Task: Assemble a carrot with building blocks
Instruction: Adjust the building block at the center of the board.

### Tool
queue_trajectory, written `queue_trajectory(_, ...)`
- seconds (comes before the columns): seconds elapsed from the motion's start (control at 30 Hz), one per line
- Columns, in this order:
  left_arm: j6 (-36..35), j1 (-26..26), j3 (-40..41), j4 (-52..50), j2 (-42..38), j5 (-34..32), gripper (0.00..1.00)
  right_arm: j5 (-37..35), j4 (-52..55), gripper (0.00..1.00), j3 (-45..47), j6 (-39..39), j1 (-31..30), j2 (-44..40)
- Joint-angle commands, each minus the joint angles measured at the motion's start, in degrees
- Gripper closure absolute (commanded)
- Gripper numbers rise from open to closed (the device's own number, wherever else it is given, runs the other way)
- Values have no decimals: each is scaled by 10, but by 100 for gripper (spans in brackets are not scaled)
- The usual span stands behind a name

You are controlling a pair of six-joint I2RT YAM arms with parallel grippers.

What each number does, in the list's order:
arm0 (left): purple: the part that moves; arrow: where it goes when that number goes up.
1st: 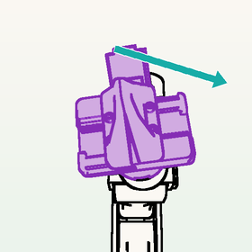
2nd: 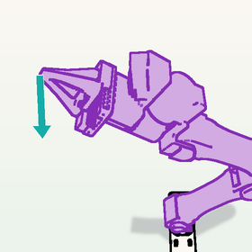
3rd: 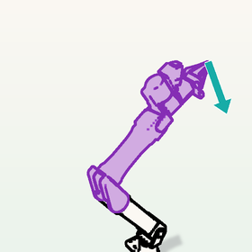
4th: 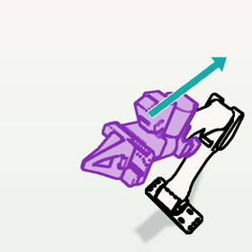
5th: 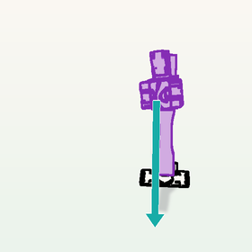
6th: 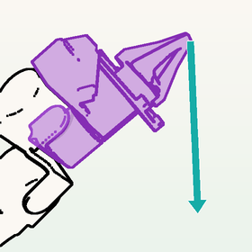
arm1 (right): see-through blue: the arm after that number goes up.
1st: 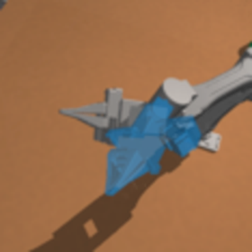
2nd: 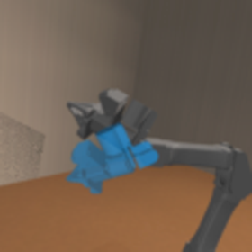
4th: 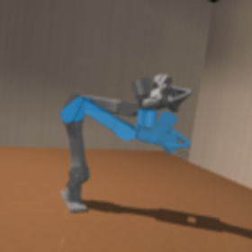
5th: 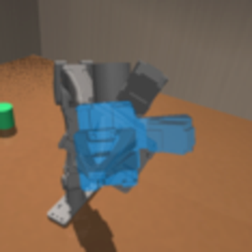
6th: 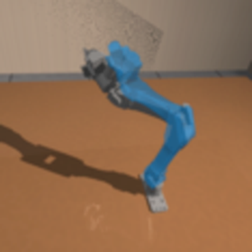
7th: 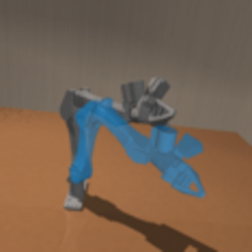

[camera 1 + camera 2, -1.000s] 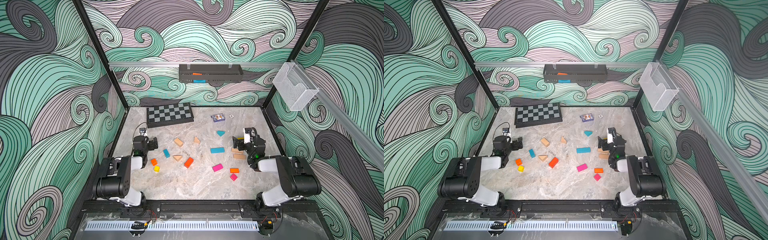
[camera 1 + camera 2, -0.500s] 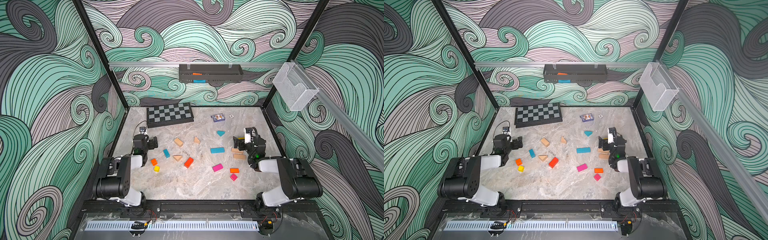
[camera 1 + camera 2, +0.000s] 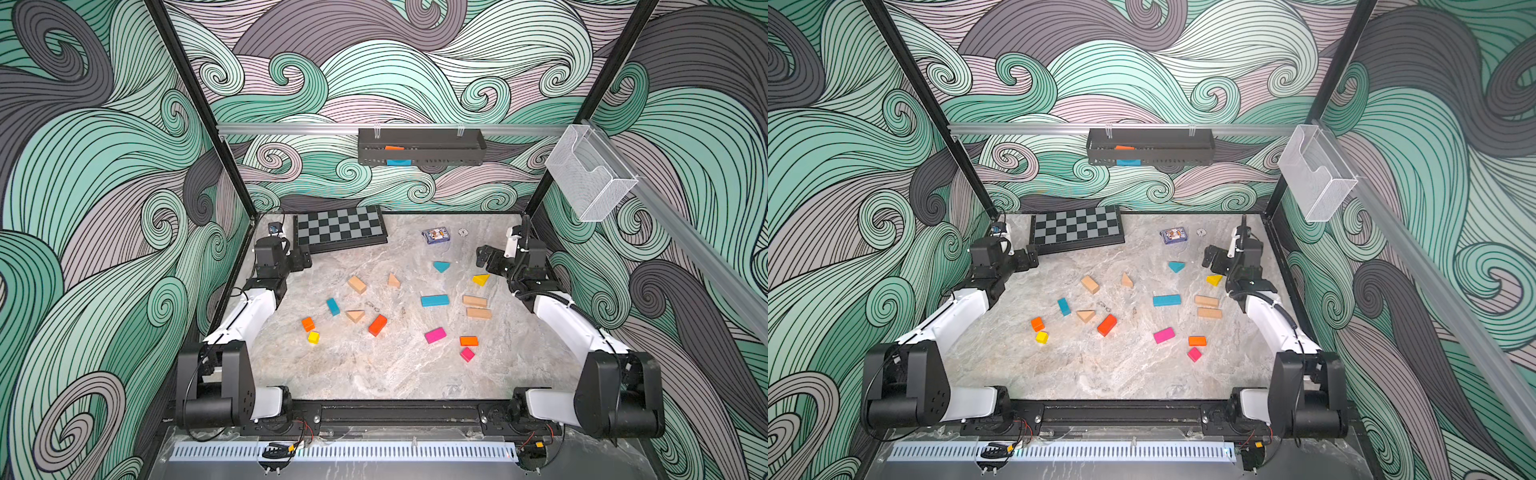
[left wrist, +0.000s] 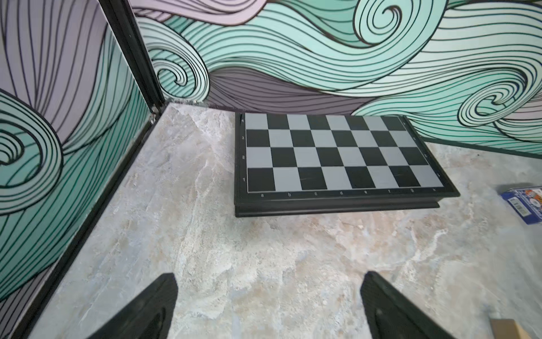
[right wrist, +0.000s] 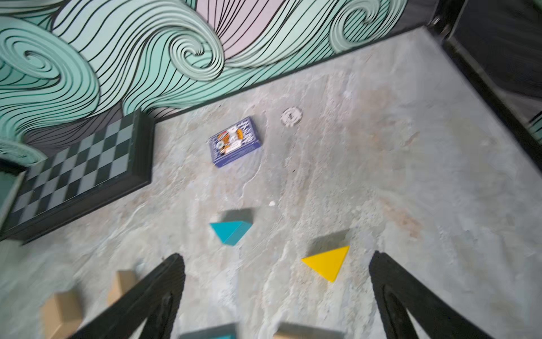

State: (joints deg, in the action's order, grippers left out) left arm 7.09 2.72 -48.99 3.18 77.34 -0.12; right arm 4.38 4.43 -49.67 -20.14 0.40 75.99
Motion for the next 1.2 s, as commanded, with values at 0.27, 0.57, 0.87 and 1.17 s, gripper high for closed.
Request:
queue_trajectory(0.27, 51, -62, -193, -271, 18, 61, 3, 111, 271, 1, -139, -11, -1, 52)
queue_trajectory(0.57, 72, -102, -226, -327, 36, 89, 5, 64, 331, 12, -196, 50, -46, 141)
queue_trajectory(0.87, 54, -122, -191, -357, -37, 87, 5, -7, 333, 13, -295, 101, -120, 269)
queue_trajectory(1.17, 65, -134, -137, -352, -79, 92, 6, -47, 342, 18, -409, 217, -134, 386)
